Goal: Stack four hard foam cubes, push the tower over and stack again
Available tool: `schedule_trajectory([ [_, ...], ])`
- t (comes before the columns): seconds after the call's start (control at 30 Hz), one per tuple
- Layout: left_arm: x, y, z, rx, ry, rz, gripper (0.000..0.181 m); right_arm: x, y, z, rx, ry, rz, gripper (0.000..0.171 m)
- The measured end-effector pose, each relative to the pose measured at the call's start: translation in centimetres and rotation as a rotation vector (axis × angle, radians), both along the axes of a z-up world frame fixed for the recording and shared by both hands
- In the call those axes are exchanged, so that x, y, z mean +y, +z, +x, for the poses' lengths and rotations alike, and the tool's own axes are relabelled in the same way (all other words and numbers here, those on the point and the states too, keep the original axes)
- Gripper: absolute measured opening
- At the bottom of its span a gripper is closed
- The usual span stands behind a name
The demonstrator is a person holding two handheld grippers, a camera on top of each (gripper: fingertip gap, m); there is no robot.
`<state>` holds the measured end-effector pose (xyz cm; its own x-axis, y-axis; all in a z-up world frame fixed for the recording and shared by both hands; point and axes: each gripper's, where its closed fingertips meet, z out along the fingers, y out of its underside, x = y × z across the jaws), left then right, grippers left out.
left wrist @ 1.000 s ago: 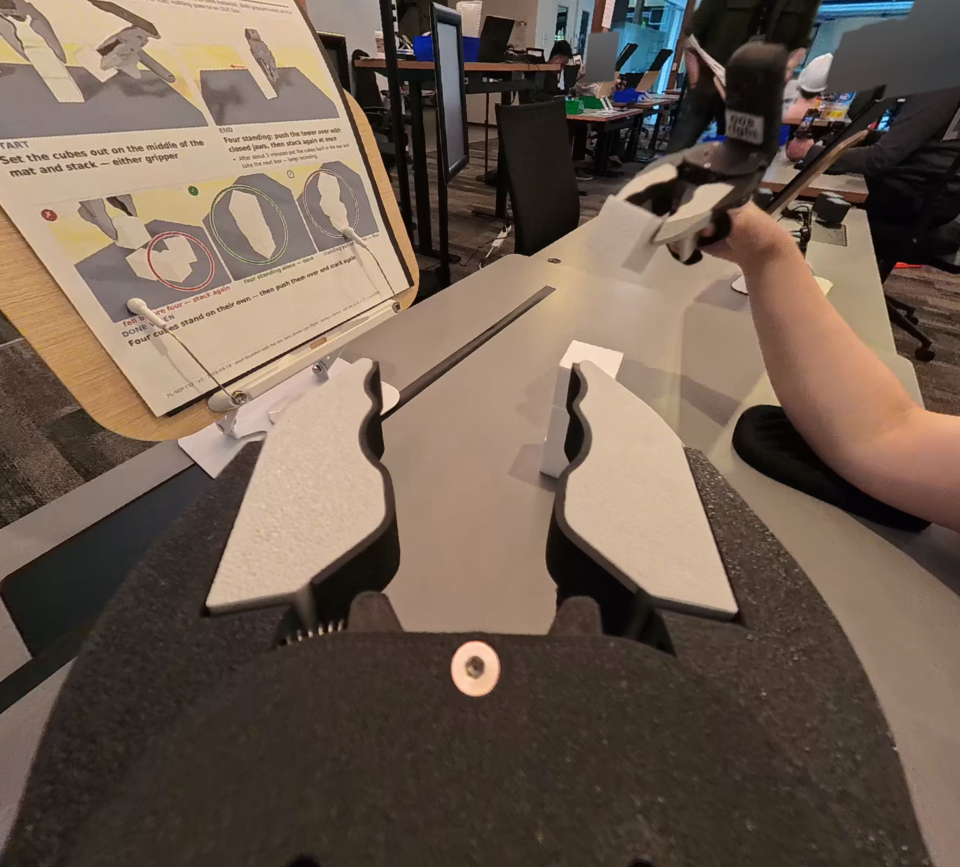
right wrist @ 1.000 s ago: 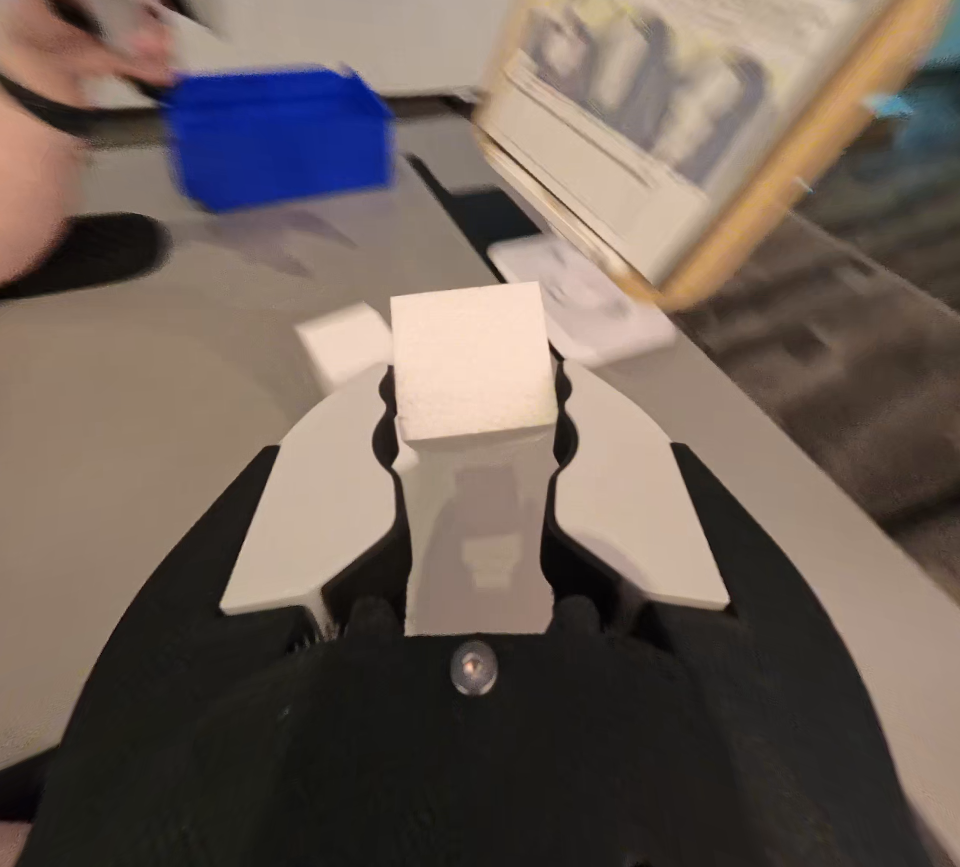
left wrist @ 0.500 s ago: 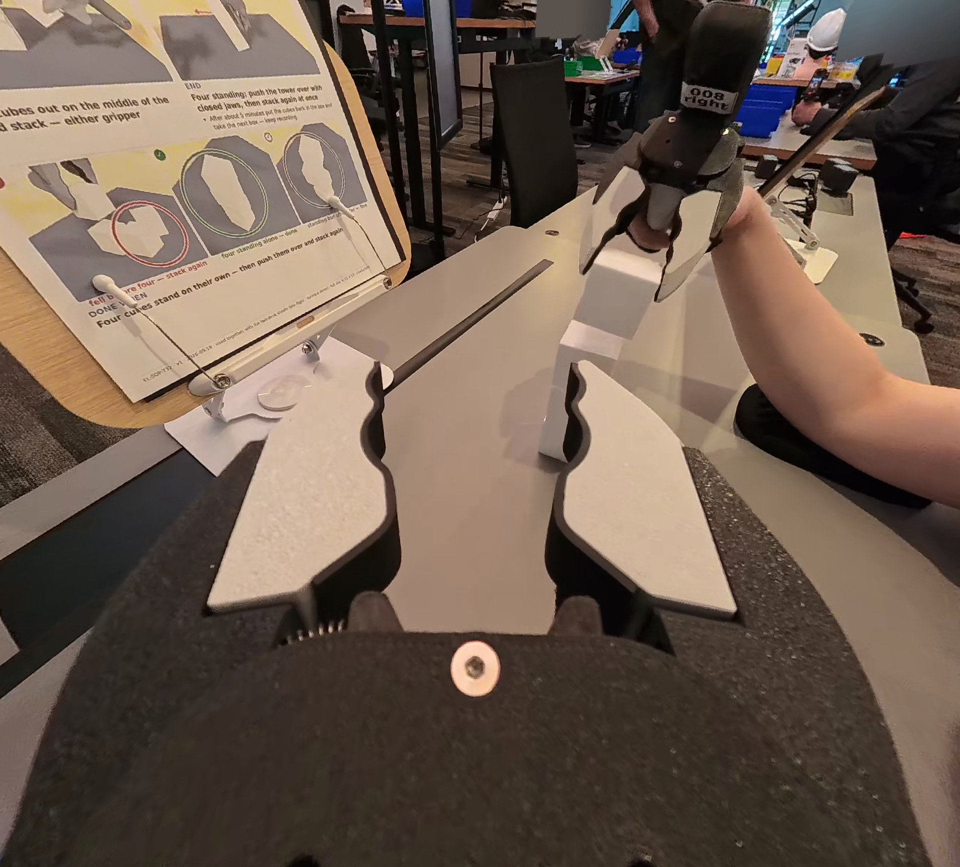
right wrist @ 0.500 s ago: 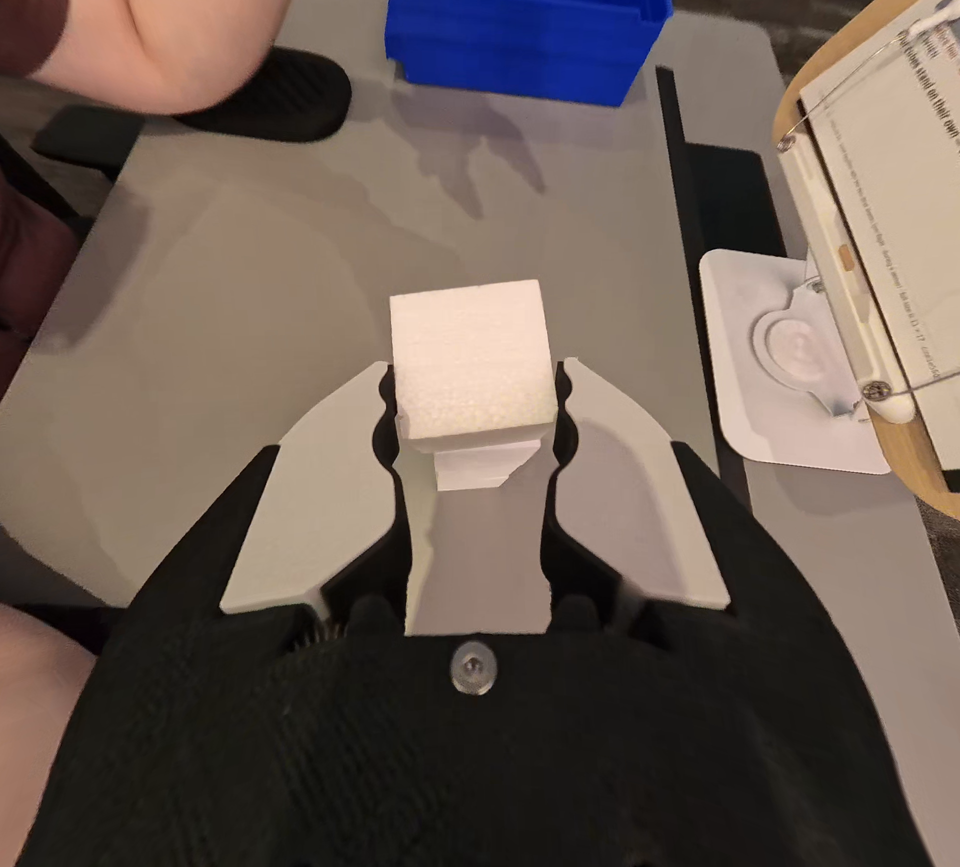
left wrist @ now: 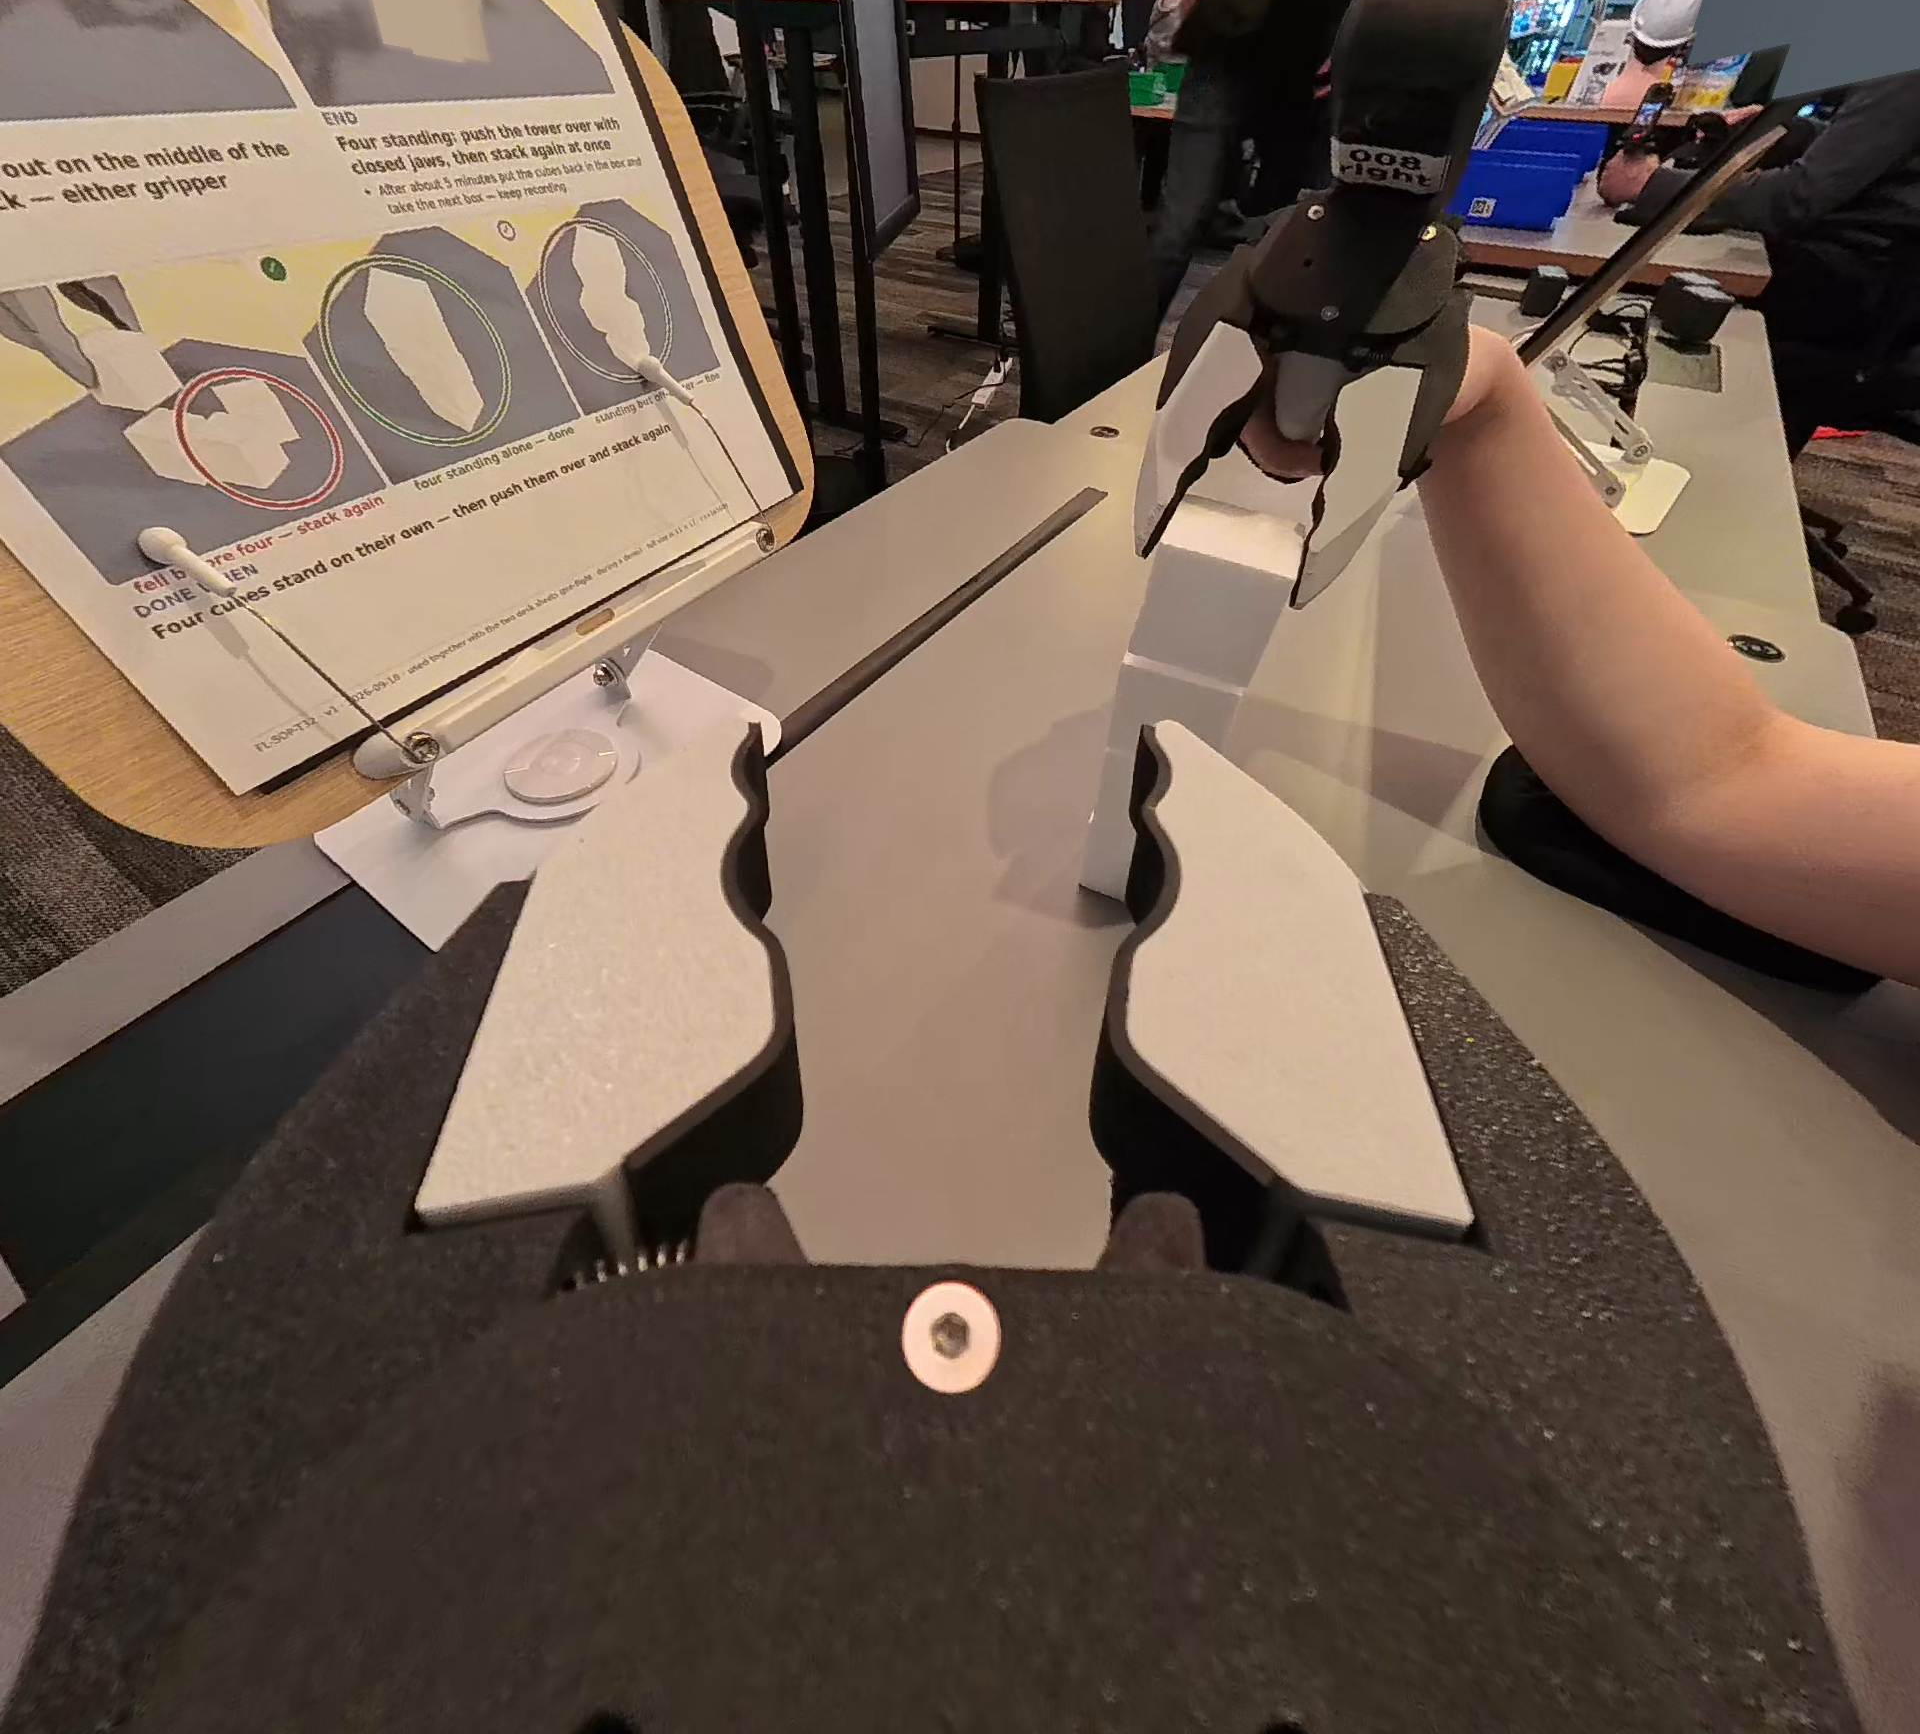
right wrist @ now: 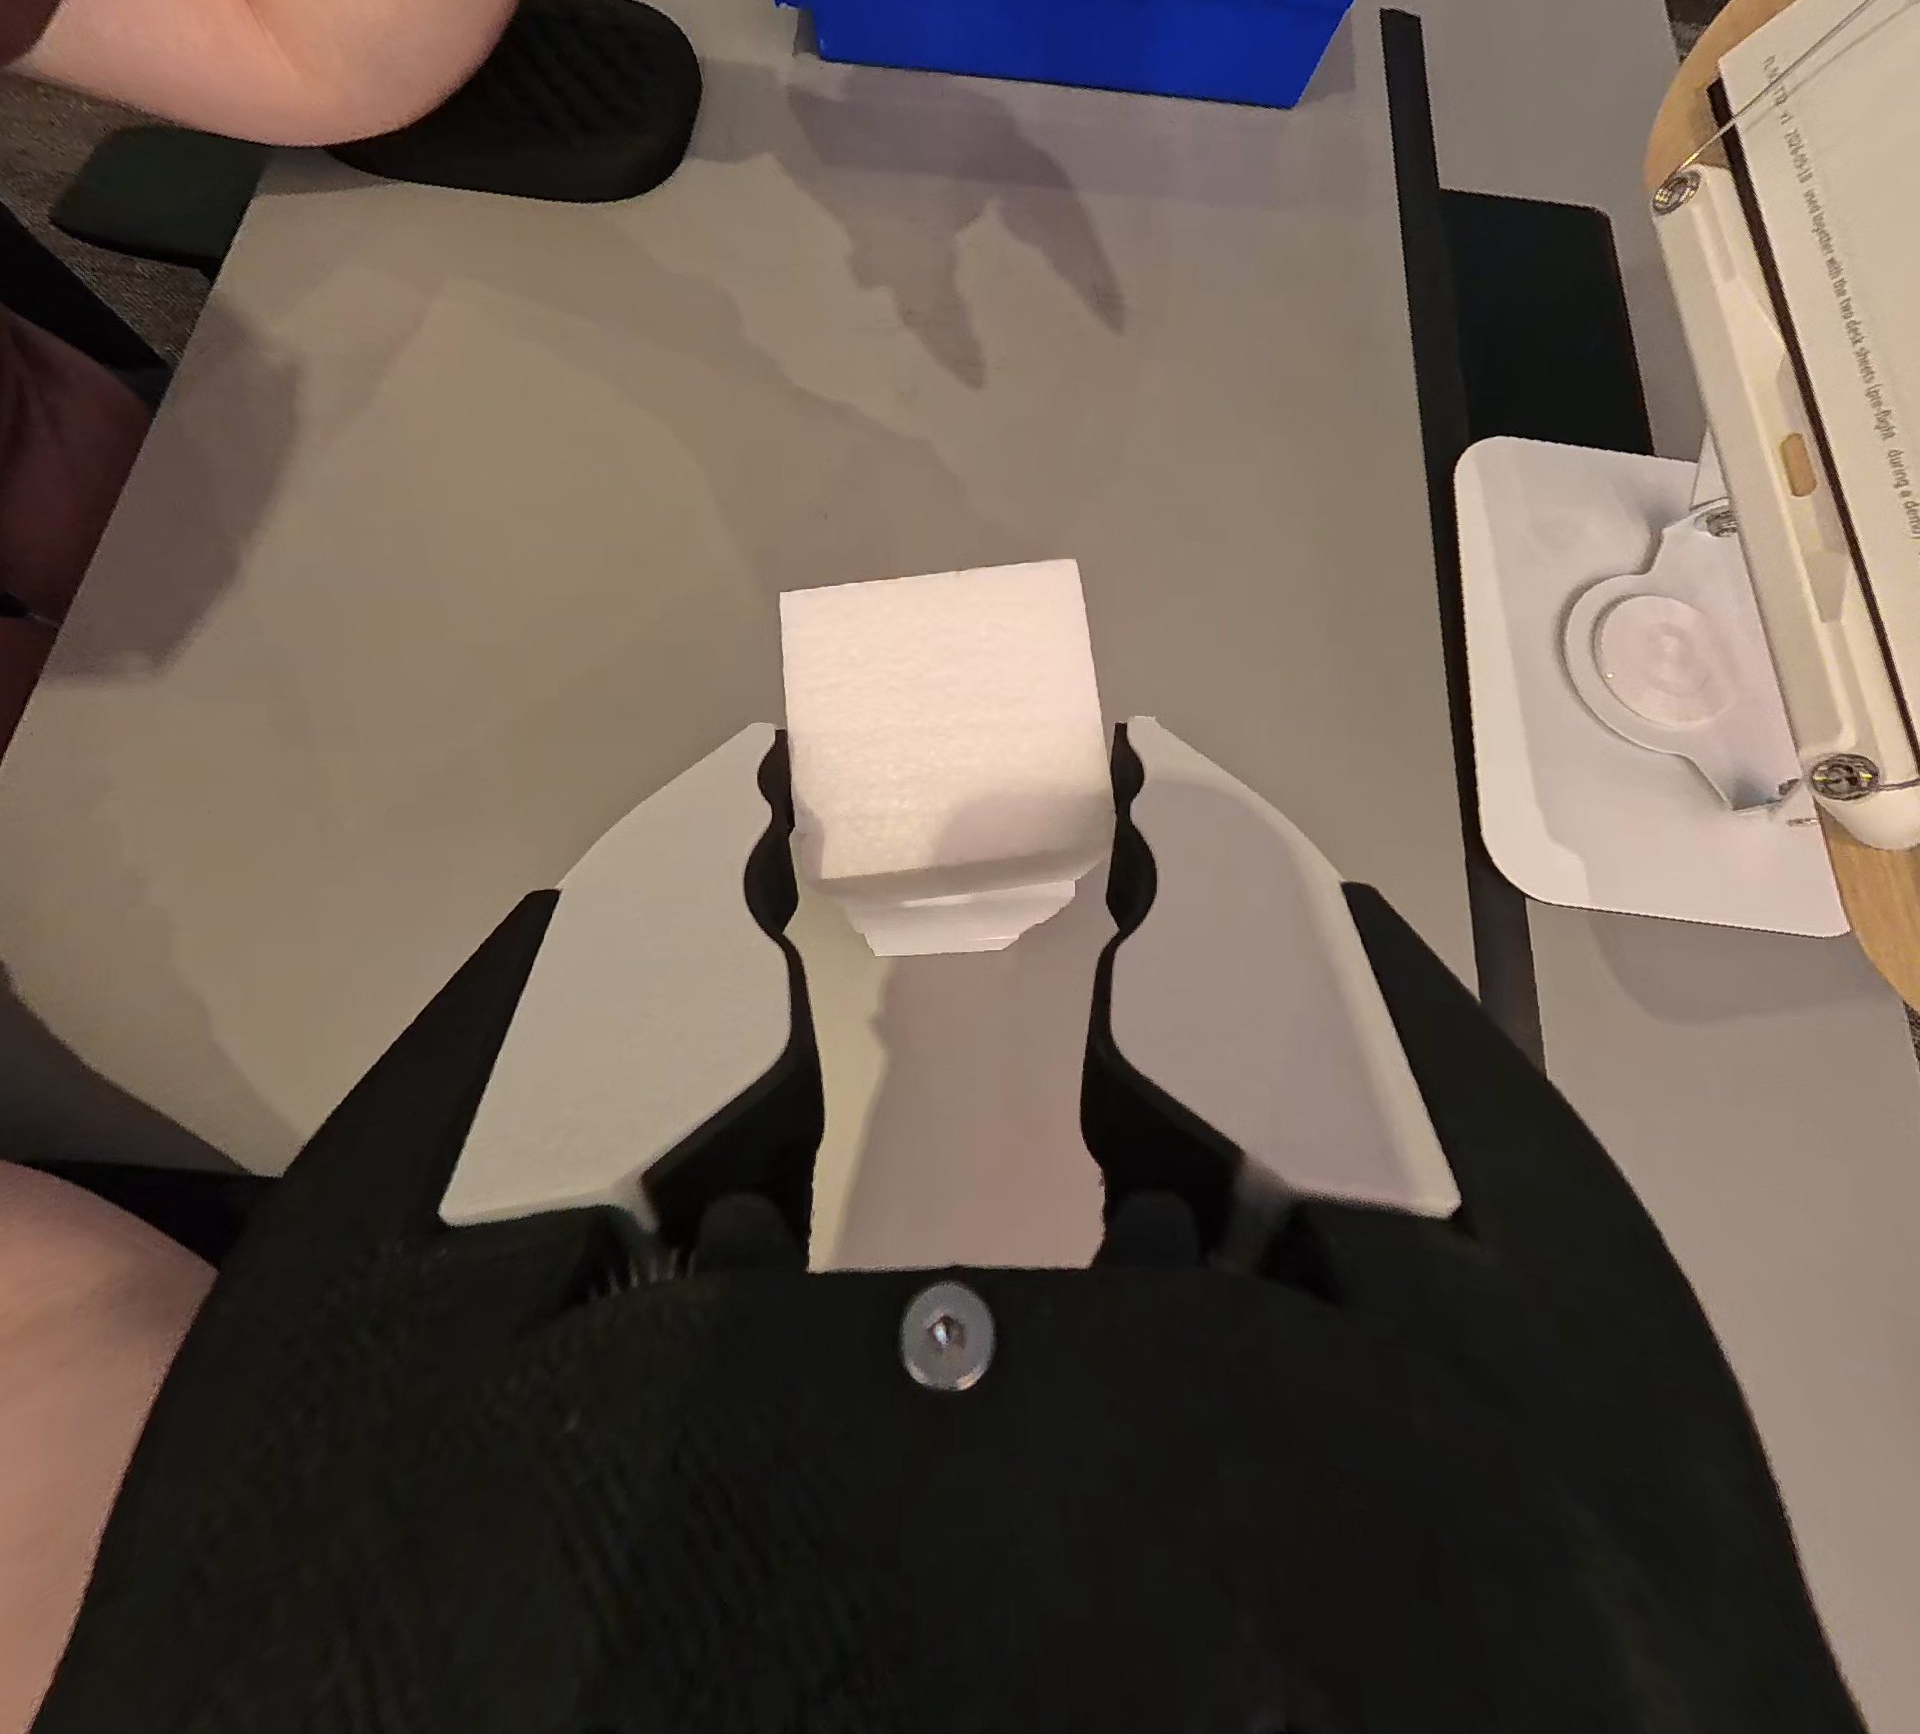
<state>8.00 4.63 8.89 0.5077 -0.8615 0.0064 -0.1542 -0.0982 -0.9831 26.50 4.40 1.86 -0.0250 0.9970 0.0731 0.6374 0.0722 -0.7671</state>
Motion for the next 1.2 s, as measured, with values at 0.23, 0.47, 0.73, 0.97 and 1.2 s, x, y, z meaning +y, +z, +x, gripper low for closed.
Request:
schedule_trajectory([
  [0.23,-0.1,0.1,0.0,-0.003,0.0,0.001,0.067,0.1,-0.1,-0.1,0.0,-0.001,0.005,0.059],
  [0.47,0.0,0.0,0.1,-0.001,-0.002,0.0,0.068,-0.2,0.6,-0.1,0.031,-0.013,0.078,0.083],
  [0.73,0.1,1.3,-1.3,-0.038,0.03,0.022,0.068,-0.9,9.3,5.0,0.352,-0.327,0.276,0.082],
  [0.97,1.0,2.5,-4.4,-0.049,0.164,0.043,0.067,0.7,7.0,10.3,0.487,-0.688,0.024,0.017],
  [1.2,1.1,2.7,-6.9,0.0,0.259,0.052,0.065,1.2,-8.0,13.9,0.088,-1.146,-0.272,0.001],
])
